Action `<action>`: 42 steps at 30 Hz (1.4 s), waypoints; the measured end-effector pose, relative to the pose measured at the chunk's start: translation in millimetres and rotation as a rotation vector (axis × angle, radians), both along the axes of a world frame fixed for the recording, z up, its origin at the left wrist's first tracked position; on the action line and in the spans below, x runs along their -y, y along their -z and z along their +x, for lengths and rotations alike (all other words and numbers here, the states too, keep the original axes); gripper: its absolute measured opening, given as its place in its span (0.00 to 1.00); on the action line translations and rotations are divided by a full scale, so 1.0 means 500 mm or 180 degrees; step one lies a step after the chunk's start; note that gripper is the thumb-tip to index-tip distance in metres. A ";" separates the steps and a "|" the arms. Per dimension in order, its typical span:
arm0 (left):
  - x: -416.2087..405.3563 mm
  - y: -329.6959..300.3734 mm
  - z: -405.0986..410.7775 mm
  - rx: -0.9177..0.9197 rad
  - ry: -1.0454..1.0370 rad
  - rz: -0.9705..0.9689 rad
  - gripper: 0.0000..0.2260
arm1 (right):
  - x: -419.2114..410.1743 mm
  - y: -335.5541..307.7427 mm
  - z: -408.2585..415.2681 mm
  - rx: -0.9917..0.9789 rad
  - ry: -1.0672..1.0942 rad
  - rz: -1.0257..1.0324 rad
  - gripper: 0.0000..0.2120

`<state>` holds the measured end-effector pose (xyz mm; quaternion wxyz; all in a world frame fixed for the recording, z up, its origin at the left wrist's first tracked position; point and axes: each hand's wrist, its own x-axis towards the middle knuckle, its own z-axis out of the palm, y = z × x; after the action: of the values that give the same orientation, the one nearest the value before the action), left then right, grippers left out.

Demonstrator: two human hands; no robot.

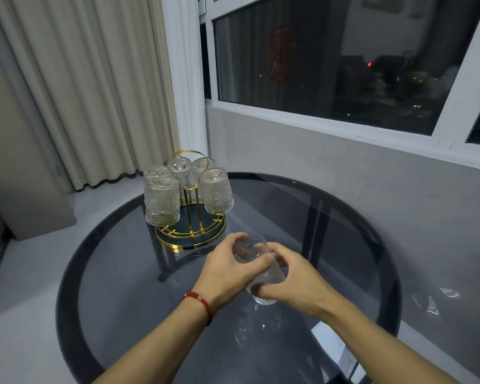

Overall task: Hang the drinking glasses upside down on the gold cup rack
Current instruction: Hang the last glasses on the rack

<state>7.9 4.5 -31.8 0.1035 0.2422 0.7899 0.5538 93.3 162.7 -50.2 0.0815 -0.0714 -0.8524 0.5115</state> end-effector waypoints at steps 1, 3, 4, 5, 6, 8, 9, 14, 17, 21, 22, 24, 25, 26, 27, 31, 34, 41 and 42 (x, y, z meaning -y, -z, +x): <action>0.007 -0.003 -0.005 -0.0028 -0.0083 0.0073 0.36 | 0.004 -0.001 -0.005 -0.0040 -0.0005 -0.0062 0.31; 0.023 -0.011 -0.017 0.0107 -0.0207 0.0339 0.34 | 0.011 -0.003 -0.018 -0.0048 -0.0004 -0.0451 0.33; 0.030 -0.015 -0.024 0.0256 -0.0252 0.0509 0.34 | 0.014 -0.003 -0.025 -0.0012 -0.0027 -0.0863 0.34; 0.035 -0.017 -0.031 0.0428 -0.0290 0.0683 0.32 | 0.017 -0.002 -0.031 0.0059 -0.0079 -0.1370 0.33; 0.043 -0.018 -0.039 0.0573 -0.0315 0.0832 0.29 | 0.024 0.000 -0.042 0.0179 -0.0172 -0.1847 0.30; 0.051 -0.010 -0.052 0.0752 -0.0286 0.0994 0.26 | 0.036 0.008 -0.063 0.0333 -0.0200 -0.2540 0.24; 0.052 -0.004 -0.058 0.0825 -0.0238 0.1049 0.26 | 0.037 0.013 -0.072 0.0314 -0.0087 -0.2793 0.23; 0.068 0.018 -0.110 0.0956 0.0128 0.0936 0.35 | 0.039 0.013 -0.102 0.0136 0.0148 -0.3099 0.17; 0.102 0.030 -0.152 0.0257 -0.0001 0.0308 0.34 | 0.044 -0.003 -0.112 -0.0078 0.0589 -0.2443 0.16; 0.159 0.082 -0.224 -0.1094 -0.0367 -0.1365 0.27 | 0.066 -0.058 -0.114 -0.0632 0.1028 -0.0993 0.20; 0.163 0.091 -0.232 -0.1200 -0.0308 -0.1575 0.28 | 0.073 -0.083 -0.118 -0.0741 0.1009 -0.0702 0.22; 0.160 0.099 -0.238 -0.1312 -0.0299 -0.1705 0.29 | 0.084 -0.136 -0.144 -0.0876 0.0941 -0.0223 0.27; 0.155 0.098 -0.238 -0.1342 -0.0347 -0.1710 0.28 | 0.091 -0.162 -0.163 -0.0924 0.0935 0.0002 0.29; 0.152 0.097 -0.238 -0.1349 -0.0403 -0.1721 0.27 | 0.101 -0.187 -0.186 -0.0983 0.0929 0.0234 0.30; 0.148 0.097 -0.237 -0.1345 -0.0434 -0.1749 0.26 | 0.111 -0.210 -0.207 -0.1064 0.0922 0.0466 0.31; 0.150 0.096 -0.236 -0.1299 -0.0346 -0.1861 0.25 | 0.146 -0.266 -0.279 -0.1294 0.0825 0.1265 0.32; 0.152 0.095 -0.235 -0.1266 -0.0331 -0.1844 0.24 | 0.165 -0.269 -0.324 -0.1070 0.0640 0.1704 0.33; 0.155 0.097 -0.237 -0.1275 -0.0294 -0.1815 0.24 | 0.171 -0.224 -0.397 -0.0602 0.0329 0.2237 0.33; 0.154 0.097 -0.237 -0.1276 -0.0294 -0.1811 0.24 | 0.168 -0.216 -0.402 -0.0590 0.0315 0.2312 0.32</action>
<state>-110.5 -72.4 -80.1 -0.0155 0.2716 0.9273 0.2572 -107.8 78.6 57.9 0.2029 -0.0324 -0.9628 0.1757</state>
